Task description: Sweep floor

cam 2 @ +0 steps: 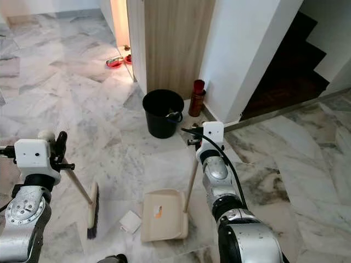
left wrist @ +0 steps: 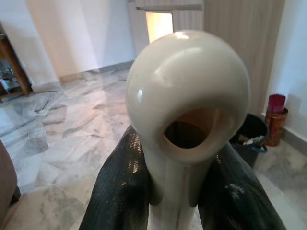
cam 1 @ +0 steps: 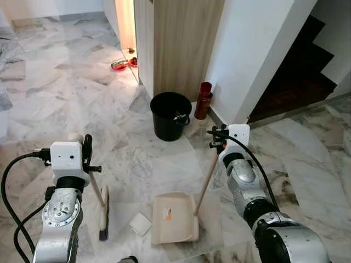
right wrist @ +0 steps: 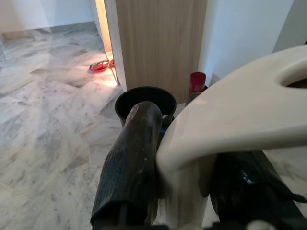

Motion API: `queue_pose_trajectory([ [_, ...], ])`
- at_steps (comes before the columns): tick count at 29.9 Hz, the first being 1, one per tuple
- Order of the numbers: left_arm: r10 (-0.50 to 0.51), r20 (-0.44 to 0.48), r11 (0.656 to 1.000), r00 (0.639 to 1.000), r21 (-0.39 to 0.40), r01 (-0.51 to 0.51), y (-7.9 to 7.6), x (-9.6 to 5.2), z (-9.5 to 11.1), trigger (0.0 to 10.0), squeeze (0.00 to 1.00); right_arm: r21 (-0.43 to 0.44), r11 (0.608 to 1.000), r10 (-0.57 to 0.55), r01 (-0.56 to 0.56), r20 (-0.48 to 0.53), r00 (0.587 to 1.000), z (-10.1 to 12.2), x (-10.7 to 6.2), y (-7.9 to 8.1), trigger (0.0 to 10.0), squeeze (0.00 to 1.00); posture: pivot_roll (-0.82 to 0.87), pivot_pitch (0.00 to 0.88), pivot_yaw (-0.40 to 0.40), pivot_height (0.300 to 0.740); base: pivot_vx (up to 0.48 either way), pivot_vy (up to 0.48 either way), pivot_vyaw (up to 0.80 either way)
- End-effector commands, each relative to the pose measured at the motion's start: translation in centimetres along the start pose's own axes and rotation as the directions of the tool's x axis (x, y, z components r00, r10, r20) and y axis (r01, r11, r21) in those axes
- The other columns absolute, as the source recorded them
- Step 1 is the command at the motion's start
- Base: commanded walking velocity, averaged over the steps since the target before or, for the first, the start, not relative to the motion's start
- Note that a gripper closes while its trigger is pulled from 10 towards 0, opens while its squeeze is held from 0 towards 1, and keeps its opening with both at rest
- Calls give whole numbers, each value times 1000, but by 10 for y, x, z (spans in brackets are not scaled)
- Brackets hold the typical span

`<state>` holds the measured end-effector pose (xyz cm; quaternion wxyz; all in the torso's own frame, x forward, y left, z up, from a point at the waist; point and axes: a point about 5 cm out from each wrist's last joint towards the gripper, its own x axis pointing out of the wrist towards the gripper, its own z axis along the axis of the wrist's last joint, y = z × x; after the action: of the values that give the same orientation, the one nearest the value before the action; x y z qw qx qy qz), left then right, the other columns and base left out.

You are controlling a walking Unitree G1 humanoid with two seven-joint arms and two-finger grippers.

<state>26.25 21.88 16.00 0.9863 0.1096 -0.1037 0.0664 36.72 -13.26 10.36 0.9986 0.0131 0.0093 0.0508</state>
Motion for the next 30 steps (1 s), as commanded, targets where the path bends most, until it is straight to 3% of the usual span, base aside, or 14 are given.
queue_pose_trajectory([
  [1, -9, 27, 1000, 1000, -6, 9, 2, -1, 4, 10000, 0, -10, 1000, 6, -6, 41, 999, 5, 0, -1, 10000, 0, 156, 171, -104, 740, 0, 0, 0],
  [10, -39, -33, 999, 999, -22, 39, 1, -23, -4, 10000, 0, -23, 999, 39, -37, 71, 997, 4, -4, 3, 10000, 0, 160, 242, -128, 740, 0, 0, 0],
  [18, -99, -83, 993, 992, -67, 94, -6, -43, -4, 10000, 0, -94, 996, 20, -9, 114, 993, 5, -7, 1, 10000, 0, 171, 301, -140, 740, 0, 0, 0],
  [30, -202, -121, 977, 972, -90, 192, -7, -49, -1, 10000, 0, -96, 995, 19, -11, 79, 997, -11, -17, 4, 10000, 0, 172, 345, -143, 740, 0, 0, 0],
])
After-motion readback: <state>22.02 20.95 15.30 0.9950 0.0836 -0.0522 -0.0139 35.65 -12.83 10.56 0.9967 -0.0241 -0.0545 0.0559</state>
